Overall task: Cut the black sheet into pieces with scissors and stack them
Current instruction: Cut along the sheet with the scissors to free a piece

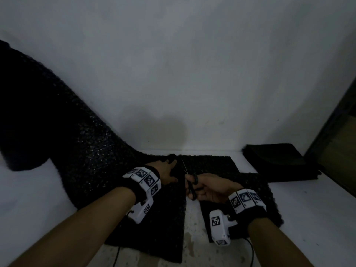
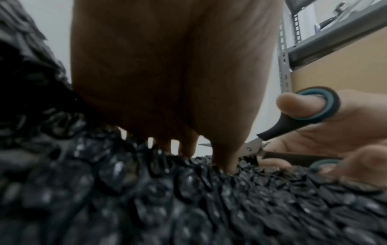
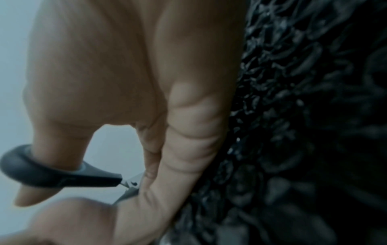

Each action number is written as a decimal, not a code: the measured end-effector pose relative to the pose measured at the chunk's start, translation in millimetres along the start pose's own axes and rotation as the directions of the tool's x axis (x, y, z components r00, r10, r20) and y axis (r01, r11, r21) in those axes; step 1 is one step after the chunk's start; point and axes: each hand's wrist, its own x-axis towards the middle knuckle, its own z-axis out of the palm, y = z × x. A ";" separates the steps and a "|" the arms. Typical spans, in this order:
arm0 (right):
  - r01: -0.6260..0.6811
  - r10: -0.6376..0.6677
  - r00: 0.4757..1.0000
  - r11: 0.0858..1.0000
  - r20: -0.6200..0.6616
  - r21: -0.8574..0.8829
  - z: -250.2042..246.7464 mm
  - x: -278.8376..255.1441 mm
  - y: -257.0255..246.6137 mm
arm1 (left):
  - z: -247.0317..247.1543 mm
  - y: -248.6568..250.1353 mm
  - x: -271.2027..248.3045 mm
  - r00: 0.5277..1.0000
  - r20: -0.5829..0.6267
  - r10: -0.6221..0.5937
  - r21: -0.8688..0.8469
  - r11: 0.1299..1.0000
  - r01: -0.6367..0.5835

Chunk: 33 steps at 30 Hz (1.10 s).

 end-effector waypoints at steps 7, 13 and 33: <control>-0.007 0.007 1.000 1.000 -0.016 -0.001 4.1 -0.9 -3.5 | -7.9 1.5 3.3 1.000 0.017 -0.001 0.128 0.992 -0.001; -0.010 0.009 1.000 0.999 -0.023 -0.032 7.6 -0.2 -2.0 | -6.5 -0.2 3.4 1.000 -0.002 0.015 0.134 0.991 -0.014; 0.029 -0.029 1.000 0.999 -0.002 -0.018 9.3 6.3 1.1 | 0.9 -8.2 -4.6 0.996 -0.070 0.048 0.099 0.994 -0.041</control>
